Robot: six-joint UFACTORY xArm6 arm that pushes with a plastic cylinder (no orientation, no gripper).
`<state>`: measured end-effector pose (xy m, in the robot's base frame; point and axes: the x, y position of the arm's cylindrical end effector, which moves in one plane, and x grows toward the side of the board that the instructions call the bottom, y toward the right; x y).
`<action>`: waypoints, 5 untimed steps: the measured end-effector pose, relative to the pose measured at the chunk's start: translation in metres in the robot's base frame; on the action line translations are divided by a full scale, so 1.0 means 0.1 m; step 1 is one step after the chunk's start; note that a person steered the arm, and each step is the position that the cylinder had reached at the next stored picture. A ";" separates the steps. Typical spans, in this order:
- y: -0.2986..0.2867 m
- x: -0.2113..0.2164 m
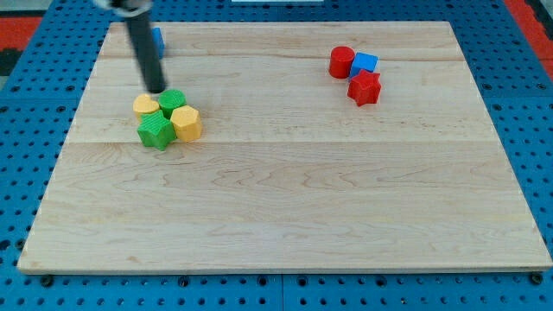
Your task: Separate the group of blocks
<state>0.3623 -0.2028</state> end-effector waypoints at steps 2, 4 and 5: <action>0.03 0.87; 0.77 0.69; 0.81 0.32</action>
